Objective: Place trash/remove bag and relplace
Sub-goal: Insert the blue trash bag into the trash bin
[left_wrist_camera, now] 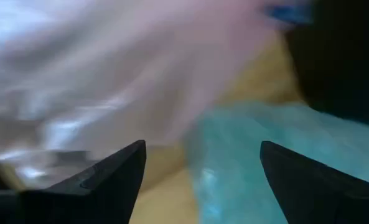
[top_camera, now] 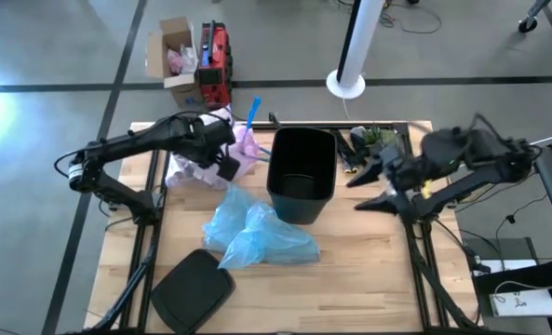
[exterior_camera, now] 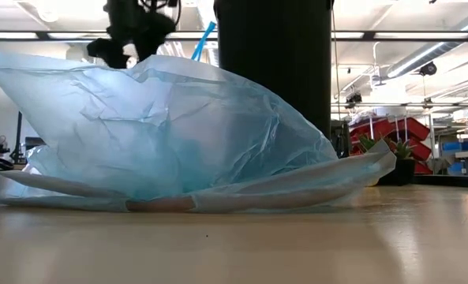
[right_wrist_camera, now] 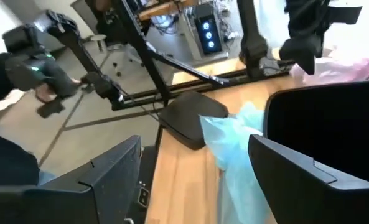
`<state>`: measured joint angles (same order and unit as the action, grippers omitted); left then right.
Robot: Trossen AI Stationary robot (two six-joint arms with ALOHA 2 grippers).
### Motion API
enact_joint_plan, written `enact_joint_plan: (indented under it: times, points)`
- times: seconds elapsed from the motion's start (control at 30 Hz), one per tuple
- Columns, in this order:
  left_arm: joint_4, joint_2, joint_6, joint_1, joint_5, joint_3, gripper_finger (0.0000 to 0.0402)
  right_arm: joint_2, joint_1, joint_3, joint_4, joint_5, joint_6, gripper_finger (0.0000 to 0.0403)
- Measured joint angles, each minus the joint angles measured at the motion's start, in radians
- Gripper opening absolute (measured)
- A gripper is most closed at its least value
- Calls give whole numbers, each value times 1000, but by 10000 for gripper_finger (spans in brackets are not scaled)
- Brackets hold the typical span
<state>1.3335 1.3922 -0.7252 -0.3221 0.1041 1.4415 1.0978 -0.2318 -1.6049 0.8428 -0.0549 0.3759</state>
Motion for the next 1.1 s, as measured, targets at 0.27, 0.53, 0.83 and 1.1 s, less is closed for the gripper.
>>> enact_joint_plan:
  times: [0.27, 0.53, 0.83, 1.1]
  points:
    - [-323, -1, 103, 128, -123, -73, 291, 107, -71, 3, 3, 115, 100, 270]
    - [-704, -1, 239, -19, 86, -227, 269, 198, -74, 3, -71, 154, 234, 279]
    - [-638, -32, 218, -348, 117, -449, 242, 276, -175, 3, -263, 160, 272, 266]
    - [-567, -97, 346, -422, 89, -494, 250, 304, -252, 3, -273, 155, 293, 278]
